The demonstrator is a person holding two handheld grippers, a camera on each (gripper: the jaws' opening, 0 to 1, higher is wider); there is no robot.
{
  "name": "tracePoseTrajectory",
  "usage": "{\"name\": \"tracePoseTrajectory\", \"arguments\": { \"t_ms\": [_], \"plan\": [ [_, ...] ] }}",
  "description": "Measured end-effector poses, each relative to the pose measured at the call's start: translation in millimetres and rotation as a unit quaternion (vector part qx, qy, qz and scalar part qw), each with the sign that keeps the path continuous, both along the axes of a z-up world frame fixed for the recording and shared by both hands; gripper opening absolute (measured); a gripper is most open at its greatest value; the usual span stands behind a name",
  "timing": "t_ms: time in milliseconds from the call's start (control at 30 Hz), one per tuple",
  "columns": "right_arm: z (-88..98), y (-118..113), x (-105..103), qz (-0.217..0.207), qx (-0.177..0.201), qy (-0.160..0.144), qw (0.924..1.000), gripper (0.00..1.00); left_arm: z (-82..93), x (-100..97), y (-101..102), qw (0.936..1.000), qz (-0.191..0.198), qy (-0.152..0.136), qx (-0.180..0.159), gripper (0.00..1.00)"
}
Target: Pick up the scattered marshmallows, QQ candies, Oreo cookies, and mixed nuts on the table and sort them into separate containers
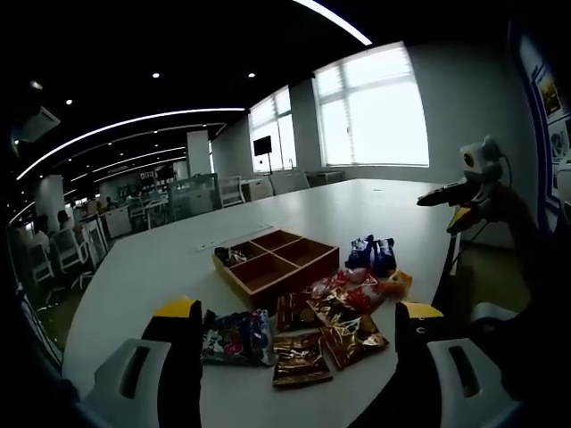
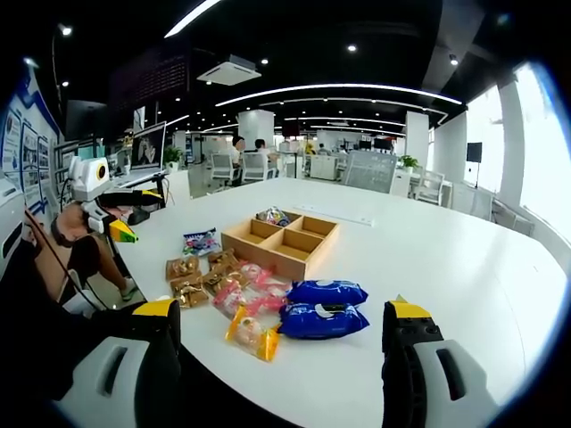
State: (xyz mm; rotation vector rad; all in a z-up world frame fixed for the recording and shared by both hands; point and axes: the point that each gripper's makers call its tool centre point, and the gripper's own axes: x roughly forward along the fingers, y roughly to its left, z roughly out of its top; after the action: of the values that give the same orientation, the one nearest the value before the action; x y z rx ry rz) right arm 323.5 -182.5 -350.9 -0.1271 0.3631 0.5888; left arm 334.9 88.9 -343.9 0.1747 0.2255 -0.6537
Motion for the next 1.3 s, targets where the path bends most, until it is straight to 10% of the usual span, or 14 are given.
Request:
{"name": "tracePoseTrajectory", "arguments": {
  "t_ms": [1300],
  "plan": [
    [-50.2,50.2,-2.3,0.068,-0.004,0.065,0.9956,0.66,0.7,-7.7,-8.1,0.9998,-0.017,0.002,-0.003,0.90]
  ]
}}
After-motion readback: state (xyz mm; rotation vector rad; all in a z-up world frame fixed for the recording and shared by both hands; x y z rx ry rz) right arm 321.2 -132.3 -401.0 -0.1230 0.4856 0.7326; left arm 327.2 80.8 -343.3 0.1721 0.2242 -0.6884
